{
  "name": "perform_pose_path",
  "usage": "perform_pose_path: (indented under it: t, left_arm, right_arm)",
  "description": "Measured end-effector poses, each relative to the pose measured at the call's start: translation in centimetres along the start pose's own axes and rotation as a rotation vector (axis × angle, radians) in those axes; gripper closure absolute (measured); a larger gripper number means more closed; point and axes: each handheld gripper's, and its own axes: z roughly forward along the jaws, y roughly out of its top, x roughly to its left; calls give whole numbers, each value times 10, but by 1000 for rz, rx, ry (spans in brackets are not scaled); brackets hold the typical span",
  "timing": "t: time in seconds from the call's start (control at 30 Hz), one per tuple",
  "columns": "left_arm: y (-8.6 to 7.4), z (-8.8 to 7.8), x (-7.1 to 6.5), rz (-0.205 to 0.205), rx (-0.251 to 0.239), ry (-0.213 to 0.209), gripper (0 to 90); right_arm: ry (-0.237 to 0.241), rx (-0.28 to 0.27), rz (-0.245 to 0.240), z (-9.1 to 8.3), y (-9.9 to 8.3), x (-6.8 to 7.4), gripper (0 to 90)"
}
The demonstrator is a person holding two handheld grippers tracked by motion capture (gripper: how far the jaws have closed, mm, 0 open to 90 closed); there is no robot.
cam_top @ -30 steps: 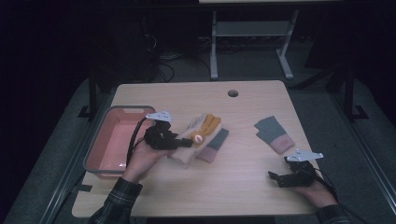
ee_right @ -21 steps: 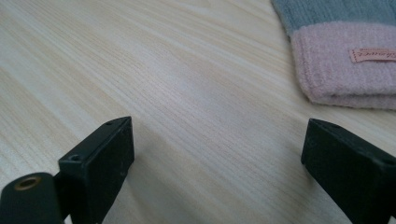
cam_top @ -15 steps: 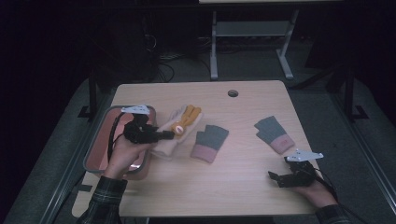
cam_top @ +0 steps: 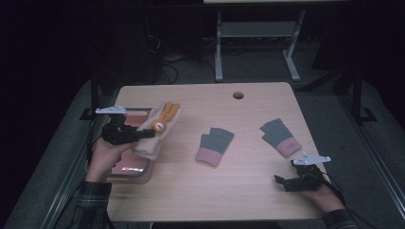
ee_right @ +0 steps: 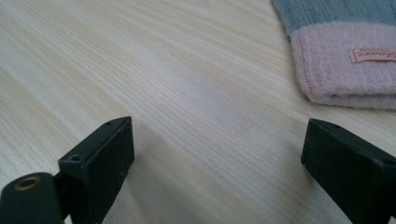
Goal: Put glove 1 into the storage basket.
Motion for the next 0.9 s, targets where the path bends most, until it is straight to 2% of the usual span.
perform_pose_path:
  t: [0.13,0.2,0.23,0.4,0.47,0.53,0.57,0.67,0.73,0.77,0.8,0.9]
  left_arm:
    - [-7,-15,16,-34,-9,45,769]
    - [-9,-18,19,-44,-14,53,769]
    - [-13,-24,25,-59,-18,71,769]
    - [-21,-30,37,-80,1,105,769]
    - [-26,-31,46,-97,11,122,769]
    - [-28,-31,49,-102,16,129,769]
    - [-31,-30,55,-112,31,146,769]
    - [-34,-28,59,-126,45,154,768]
    - [-38,-22,65,-134,78,170,768]
    - [-38,-22,65,-134,78,170,767]
    - [-39,-18,67,-133,102,186,767]
    - [-41,-13,69,-138,126,198,766]
  right_arm:
    - [0,0,0,0,0,0,90]
    - [0,0,0,0,0,0,90]
    - [0,0,0,0,0,0,90]
    - [0,0,0,0,0,0,90]
    - [0,0,0,0,0,0,90]
    - [0,0,0,0,0,0,90]
    - [0,0,0,0,0,0,90]
    - [0,0,0,0,0,0,90]
    - [0,0,0,0,0,0,90]
    - [0,0,0,0,0,0,90]
    - [0,0,0,0,0,0,90]
    - [0,0,0,0,0,0,90]
